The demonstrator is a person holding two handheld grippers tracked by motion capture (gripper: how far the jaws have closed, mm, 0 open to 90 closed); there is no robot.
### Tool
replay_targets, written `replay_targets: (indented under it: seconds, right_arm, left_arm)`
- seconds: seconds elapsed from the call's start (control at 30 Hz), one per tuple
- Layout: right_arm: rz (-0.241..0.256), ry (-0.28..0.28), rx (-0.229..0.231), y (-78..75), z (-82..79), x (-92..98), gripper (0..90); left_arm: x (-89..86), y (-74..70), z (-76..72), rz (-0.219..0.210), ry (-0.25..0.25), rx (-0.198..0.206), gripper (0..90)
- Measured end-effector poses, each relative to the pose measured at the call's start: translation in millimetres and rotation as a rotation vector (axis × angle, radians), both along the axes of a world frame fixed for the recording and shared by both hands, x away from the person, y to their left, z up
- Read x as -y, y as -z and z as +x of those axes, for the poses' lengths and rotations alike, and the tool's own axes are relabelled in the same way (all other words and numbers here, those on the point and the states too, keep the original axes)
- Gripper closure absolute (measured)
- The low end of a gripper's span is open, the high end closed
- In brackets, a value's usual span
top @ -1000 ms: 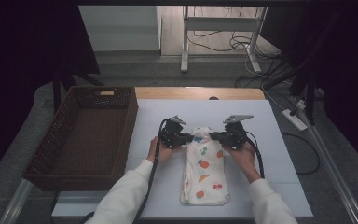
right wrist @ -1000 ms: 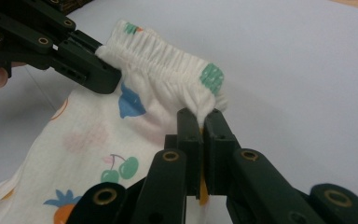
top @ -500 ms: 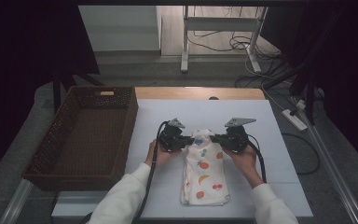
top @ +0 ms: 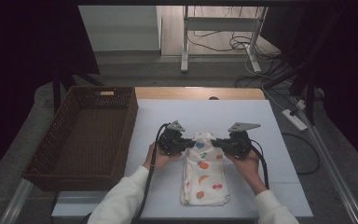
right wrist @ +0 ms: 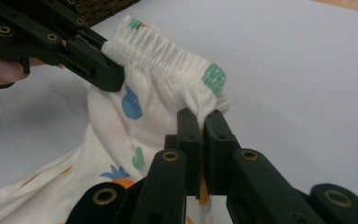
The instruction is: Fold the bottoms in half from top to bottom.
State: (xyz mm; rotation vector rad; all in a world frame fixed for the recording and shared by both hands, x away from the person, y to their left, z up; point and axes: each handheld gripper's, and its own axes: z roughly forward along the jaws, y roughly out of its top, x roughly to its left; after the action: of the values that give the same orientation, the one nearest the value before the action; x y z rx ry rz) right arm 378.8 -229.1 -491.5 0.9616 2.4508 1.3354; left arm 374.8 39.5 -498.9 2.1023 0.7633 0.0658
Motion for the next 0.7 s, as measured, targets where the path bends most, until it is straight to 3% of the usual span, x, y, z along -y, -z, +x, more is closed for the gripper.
replay_targets:
  seconds: [0.7]
  right_arm:
    - [0.025, -0.009, -0.013, 5.0, -11.2, 3.0, 86.4]
  left_arm:
    - [0.7, 3.3, -11.6, -0.004, 0.028, -0.018, 83.9]
